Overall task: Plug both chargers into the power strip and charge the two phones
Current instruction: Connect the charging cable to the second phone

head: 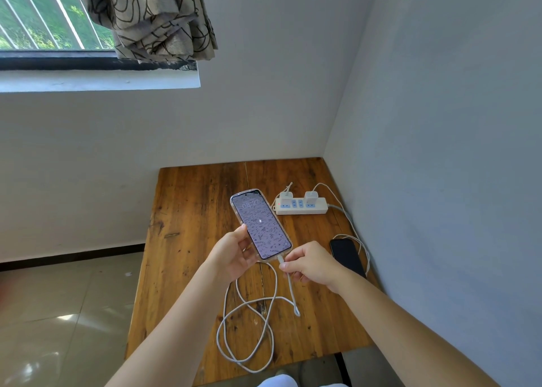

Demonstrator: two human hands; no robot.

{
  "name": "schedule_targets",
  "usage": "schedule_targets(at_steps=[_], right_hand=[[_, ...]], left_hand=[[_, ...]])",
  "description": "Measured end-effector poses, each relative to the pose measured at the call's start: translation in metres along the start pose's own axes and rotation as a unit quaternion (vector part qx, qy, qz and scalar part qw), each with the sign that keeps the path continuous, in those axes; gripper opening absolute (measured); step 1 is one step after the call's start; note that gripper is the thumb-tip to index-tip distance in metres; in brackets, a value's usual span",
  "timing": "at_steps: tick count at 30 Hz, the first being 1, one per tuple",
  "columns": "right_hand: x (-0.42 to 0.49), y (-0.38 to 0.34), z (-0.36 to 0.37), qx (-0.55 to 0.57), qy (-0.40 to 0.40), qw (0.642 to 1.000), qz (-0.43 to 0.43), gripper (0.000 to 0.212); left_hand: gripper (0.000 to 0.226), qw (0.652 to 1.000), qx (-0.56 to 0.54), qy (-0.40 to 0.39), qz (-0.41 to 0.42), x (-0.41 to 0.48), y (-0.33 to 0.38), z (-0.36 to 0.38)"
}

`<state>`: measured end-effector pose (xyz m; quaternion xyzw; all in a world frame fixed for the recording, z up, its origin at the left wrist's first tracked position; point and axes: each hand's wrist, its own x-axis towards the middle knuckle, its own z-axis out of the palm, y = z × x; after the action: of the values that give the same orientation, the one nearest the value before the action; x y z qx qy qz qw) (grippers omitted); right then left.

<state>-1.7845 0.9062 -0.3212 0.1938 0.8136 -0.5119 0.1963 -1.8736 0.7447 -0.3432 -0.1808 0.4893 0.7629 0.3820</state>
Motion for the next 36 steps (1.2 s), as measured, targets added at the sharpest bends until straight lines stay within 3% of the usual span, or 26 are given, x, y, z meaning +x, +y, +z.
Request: schedule_targets(at_steps=[18,36], right_hand=[[0.001,0.006,0.000,-0.018,-0.011,1.000,0.011,0.023],[0.010,0.023,0.010,-0.032,-0.028,0.999,0.033,0.008]], left_hand=[[0.030,1.000,0.001,0.012,-0.003,0.003,-0.002,-0.003],[0.032,0.998,-0.033,0.045,-0.017,0.019,-0.011,-0.016]])
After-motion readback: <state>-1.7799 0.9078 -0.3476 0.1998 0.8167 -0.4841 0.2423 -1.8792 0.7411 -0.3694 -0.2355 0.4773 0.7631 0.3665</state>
